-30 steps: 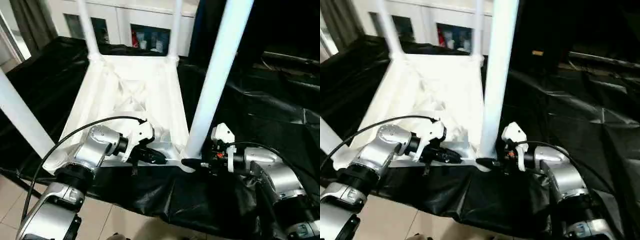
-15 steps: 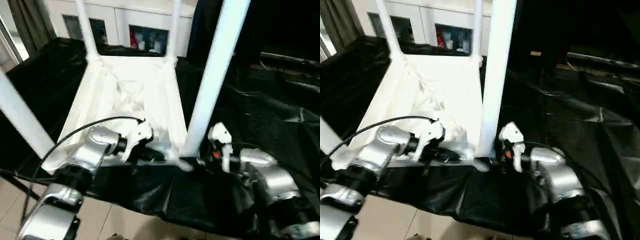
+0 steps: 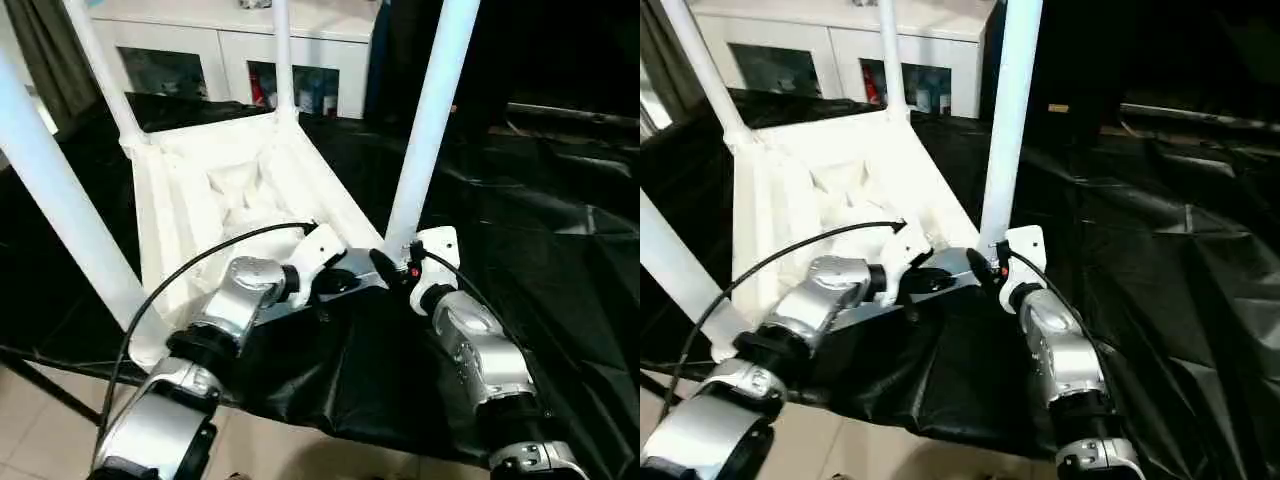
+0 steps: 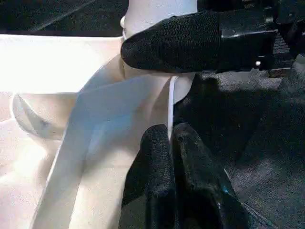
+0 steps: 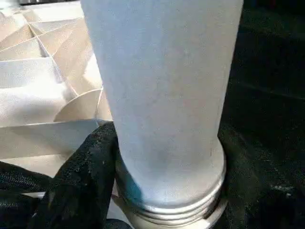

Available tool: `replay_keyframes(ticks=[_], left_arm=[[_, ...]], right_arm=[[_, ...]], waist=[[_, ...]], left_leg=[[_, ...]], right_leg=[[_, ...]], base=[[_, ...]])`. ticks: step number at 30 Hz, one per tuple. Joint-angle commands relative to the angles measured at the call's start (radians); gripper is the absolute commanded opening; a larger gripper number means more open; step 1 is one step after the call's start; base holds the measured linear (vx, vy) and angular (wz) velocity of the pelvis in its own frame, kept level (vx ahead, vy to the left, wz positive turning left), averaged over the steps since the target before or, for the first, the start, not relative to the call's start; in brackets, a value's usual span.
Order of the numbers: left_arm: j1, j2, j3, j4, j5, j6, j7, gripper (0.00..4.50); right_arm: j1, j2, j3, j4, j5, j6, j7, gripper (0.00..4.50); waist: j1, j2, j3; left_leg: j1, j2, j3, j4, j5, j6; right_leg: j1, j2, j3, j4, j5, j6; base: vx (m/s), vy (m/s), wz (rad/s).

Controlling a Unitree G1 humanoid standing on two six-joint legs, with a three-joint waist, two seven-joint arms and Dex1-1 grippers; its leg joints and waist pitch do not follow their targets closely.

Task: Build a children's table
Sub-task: Rotate leg to tighten

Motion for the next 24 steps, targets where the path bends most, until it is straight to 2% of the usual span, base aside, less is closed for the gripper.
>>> replay_keyframes(ticks=[1, 3, 4, 5, 6, 8, 9, 10, 11, 12, 13, 14, 15, 16, 17, 19, 20, 21, 22, 24], left_arm=[[-0.013, -0.066, -0.036, 0.001, -0.021, -0.025, -0.019, 0.00], [-0.008, -0.052, -0.037, -0.003, -0.027, -0.025, -0.043, 0.00], [-0.006, -0.044, -0.036, -0.006, -0.031, -0.022, -0.059, 0.00], [-0.001, -0.026, -0.039, -0.013, -0.035, -0.022, -0.098, 0.00], [0.000, -0.024, -0.039, -0.013, -0.035, -0.022, -0.102, 0.00], [0.014, 0.008, -0.044, -0.029, -0.040, -0.023, -0.166, 0.00], [0.025, 0.030, -0.048, -0.045, -0.044, -0.016, -0.201, 0.00], [0.025, 0.030, -0.048, -0.045, -0.044, -0.016, -0.201, 0.00], [0.039, 0.053, -0.054, -0.067, -0.052, -0.010, -0.244, 0.00], [0.049, 0.070, -0.057, -0.084, -0.057, -0.004, -0.276, 0.00], [0.055, 0.083, -0.060, -0.094, -0.061, -0.001, -0.300, 0.00], [0.069, 0.110, -0.067, -0.117, -0.071, 0.001, -0.351, 0.00], [0.078, 0.128, -0.071, -0.131, -0.077, 0.007, -0.387, 0.00], [0.087, 0.154, -0.079, -0.147, -0.083, 0.017, -0.435, 0.00], [0.092, 0.174, -0.085, -0.158, -0.086, 0.026, -0.473, 0.00], [0.096, 0.194, -0.092, -0.168, -0.088, 0.035, -0.510, 0.00], [0.095, 0.214, -0.091, -0.168, -0.084, 0.039, -0.523, 0.00], [0.095, 0.218, -0.091, -0.168, -0.083, 0.039, -0.525, 0.00], [0.094, 0.227, -0.088, -0.167, -0.079, 0.039, -0.524, 0.00], [0.095, 0.237, -0.085, -0.170, -0.080, 0.040, -0.523, 0.00]], right_arm=[[0.014, 0.046, 0.085, -0.011, 0.013, 0.014, 0.076, 3.42], [0.020, 0.019, 0.094, -0.029, 0.014, 0.019, 0.113, 3.55], [0.023, 0.002, 0.104, -0.042, 0.018, 0.027, 0.148, 3.55], [0.028, -0.038, 0.119, -0.067, 0.033, 0.039, 0.228, 3.55], [0.029, -0.042, 0.120, -0.069, 0.035, 0.040, 0.236, 3.55], [0.033, -0.102, 0.133, -0.084, 0.051, 0.035, 0.350, 3.55], [0.034, -0.132, 0.136, -0.089, 0.062, 0.032, 0.405, 3.55], [0.034, -0.132, 0.136, -0.089, 0.062, 0.032, 0.405, 3.55], [0.034, -0.162, 0.137, -0.096, 0.079, 0.037, 0.460, 3.55], [0.035, -0.180, 0.139, -0.105, 0.089, 0.043, 0.496, 3.55], [0.034, -0.195, 0.140, -0.110, 0.097, 0.047, 0.525, 3.55], [0.034, -0.222, 0.141, -0.124, 0.117, 0.062, 0.582, 3.55], [0.033, -0.240, 0.141, -0.133, 0.127, 0.072, 0.618, 3.55], [0.029, -0.264, 0.142, -0.140, 0.137, 0.083, 0.663, 3.55], [0.025, -0.280, 0.143, -0.142, 0.144, 0.091, 0.697, 3.55], [0.020, -0.296, 0.143, -0.142, 0.153, 0.100, 0.729, 3.55], [0.014, -0.314, 0.151, -0.136, 0.150, 0.096, 0.757, 3.55], [0.013, -0.318, 0.154, -0.135, 0.148, 0.095, 0.763, 3.55], [0.009, -0.327, 0.161, -0.127, 0.140, 0.086, 0.774, 3.55], [0.005, -0.336, 0.171, -0.117, 0.132, 0.077, 0.785, 3.55]], waist=[[-0.004, -0.009, -0.044], [-0.002, -0.006, -0.045], [-0.002, -0.009, -0.045], [0.001, -0.007, -0.045], [0.001, -0.016, -0.045], [0.004, -0.013, -0.046], [0.004, -0.033, -0.046], [0.004, -0.033, -0.046], [0.008, -0.019, -0.045], [0.005, -0.037, -0.046], [0.010, -0.028, -0.047], [0.009, -0.033, -0.047], [0.010, -0.030, -0.047], [0.010, -0.038, -0.049], [0.016, -0.031, -0.050], [0.022, -0.026, -0.050], [0.028, -0.034, -0.050], [0.032, -0.037, -0.050], [0.037, -0.035, -0.048], [0.037, -0.036, -0.046]], left_leg=[[0.002, 0.010, -0.011, -0.065, -0.346, 0.032], [0.002, 0.012, -0.010, -0.065, -0.334, 0.037], [0.001, 0.013, -0.010, -0.065, -0.334, 0.039], [0.001, 0.014, -0.010, -0.065, -0.321, 0.046], [0.001, 0.014, -0.008, -0.063, -0.320, 0.052], [-0.004, 0.015, -0.010, -0.063, -0.297, 0.063], [-0.006, 0.016, -0.007, -0.060, -0.288, 0.075], [-0.006, 0.016, -0.007, -0.060, -0.288, 0.075], [-0.004, 0.018, -0.008, -0.061, -0.277, 0.078], [-0.008, 0.019, -0.008, -0.060, -0.270, 0.080], [-0.008, 0.021, -0.009, -0.060, -0.246, 0.084], [-0.008, 0.022, -0.008, -0.059, -0.240, 0.089], [-0.009, 0.023, -0.008, -0.059, -0.229, 0.095], [-0.007, 0.025, -0.006, -0.057, -0.216, 0.101], [-0.008, 0.025, -0.006, -0.056, -0.192, 0.107], [-0.002, 0.029, -0.002, -0.054, -0.177, 0.107], [-0.002, 0.030, -0.001, -0.053, -0.172, 0.106], [0.000, 0.031, 0.001, -0.052, -0.172, 0.106], [0.000, 0.030, 0.001, -0.054, -0.177, 0.099], [-0.001, 0.030, 0.000, -0.056, -0.195, 0.084]], right_leg=[[0.034, -0.035, 0.029, -0.088, -0.376, -0.149], [0.035, -0.035, 0.029, -0.085, -0.358, -0.157], [0.037, -0.035, 0.029, -0.085, -0.354, -0.158], [0.040, -0.035, 0.029, -0.083, -0.335, -0.163], [0.040, -0.034, 0.030, -0.083, -0.331, -0.164], [0.045, -0.038, 0.029, -0.078, -0.317, -0.175], [0.047, -0.038, 0.029, -0.077, -0.310, -0.178], [0.047, -0.038, 0.029, -0.077, -0.310, -0.178], [0.042, -0.042, 0.031, -0.076, -0.319, -0.184], [0.046, -0.042, 0.030, -0.074, -0.313, -0.185], [0.047, -0.044, 0.031, -0.068, -0.287, -0.194], [0.046, -0.043, 0.031, -0.068, -0.276, -0.199], [0.047, -0.043, 0.031, -0.063, -0.254, -0.209], [0.047, -0.041, 0.031, -0.059, -0.218, -0.221], [0.049, -0.041, 0.031, -0.051, -0.186, -0.231], [0.043, -0.038, 0.031, -0.048, -0.146, -0.251], [0.045, -0.039, 0.031, -0.043, -0.130, -0.258], [0.043, -0.039, 0.031, -0.043, -0.129, -0.259], [0.043, -0.041, 0.031, -0.043, -0.145, -0.256], [0.043, -0.044, 0.032, -0.047, -0.176, -0.245]], base=[[0.000, 0.000, 0.00], [0.000, 0.000, 0.00], [0.000, 0.000, 0.00], [0.000, 0.000, 0.00], [0.000, 0.000, 0.00], [0.000, 0.000, 0.00], [0.000, 0.000, 0.00], [0.000, 0.000, 0.00], [0.000, 0.000, 0.00], [0.000, 0.000, 0.00], [0.000, 0.000, 0.00], [0.000, 0.000, 0.00], [0.000, 0.000, 0.00], [0.000, 0.000, 0.00], [0.000, 0.000, 0.00], [0.000, 0.000, 0.00], [0.000, 0.000, 0.00], [0.000, 0.000, 0.00], [0.000, 0.000, 0.00], [0.000, 0.000, 0.00]])
